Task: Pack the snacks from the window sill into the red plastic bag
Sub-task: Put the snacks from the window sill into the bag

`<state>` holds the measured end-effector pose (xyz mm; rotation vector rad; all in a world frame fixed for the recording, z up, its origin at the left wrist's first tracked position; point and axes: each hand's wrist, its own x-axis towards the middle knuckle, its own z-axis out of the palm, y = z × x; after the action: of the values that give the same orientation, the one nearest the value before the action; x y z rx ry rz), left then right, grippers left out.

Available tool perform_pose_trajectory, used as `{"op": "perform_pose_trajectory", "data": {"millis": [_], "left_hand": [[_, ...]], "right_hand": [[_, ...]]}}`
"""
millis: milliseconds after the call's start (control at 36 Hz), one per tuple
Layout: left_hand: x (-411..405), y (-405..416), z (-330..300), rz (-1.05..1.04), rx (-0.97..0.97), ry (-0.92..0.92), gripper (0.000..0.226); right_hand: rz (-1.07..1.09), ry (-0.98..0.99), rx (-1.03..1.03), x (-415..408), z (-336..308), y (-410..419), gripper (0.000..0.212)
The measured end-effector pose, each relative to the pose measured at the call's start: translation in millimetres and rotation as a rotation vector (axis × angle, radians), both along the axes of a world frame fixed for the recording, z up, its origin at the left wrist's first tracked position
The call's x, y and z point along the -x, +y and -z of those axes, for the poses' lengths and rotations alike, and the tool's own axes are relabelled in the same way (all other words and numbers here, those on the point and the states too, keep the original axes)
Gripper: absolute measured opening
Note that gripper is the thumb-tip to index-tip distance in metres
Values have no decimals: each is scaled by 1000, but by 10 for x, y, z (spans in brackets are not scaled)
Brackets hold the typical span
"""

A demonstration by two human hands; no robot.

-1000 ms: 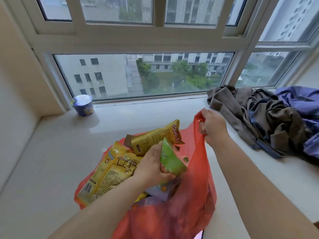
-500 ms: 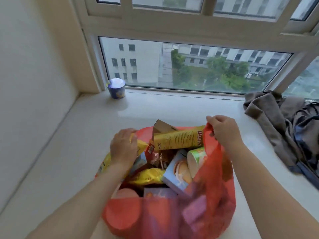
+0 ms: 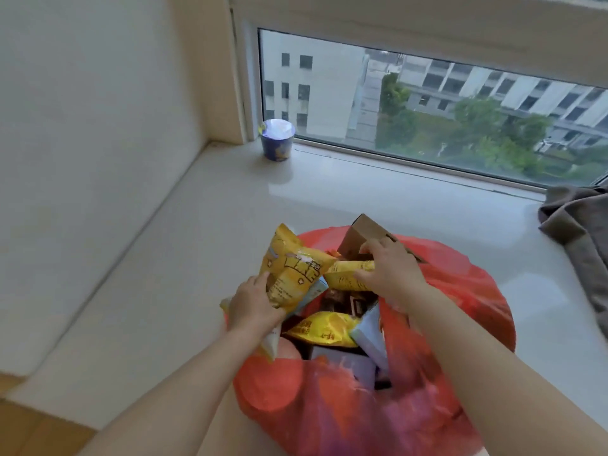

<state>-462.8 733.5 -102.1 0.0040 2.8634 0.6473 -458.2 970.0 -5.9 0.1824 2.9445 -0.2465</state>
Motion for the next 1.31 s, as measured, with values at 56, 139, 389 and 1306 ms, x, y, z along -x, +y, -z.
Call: {"op": "perform_pose_trajectory", "data": {"millis": [56,139,389,1306], "left_hand": [[-37,60,-74,70,6,44,78],[-142,250,-173,258,97,52,73],[-81,166,-245,270,-508,-225,53],[336,-442,-571,-253,-239,359,28]], "right_hand": [[-70,25,6,53,25,-146,53],[-135,111,62,117,23,-375,51],[-351,-365,-26,43,301,-575,45],[-273,-292,-205,-106,349,-442,84]]}}
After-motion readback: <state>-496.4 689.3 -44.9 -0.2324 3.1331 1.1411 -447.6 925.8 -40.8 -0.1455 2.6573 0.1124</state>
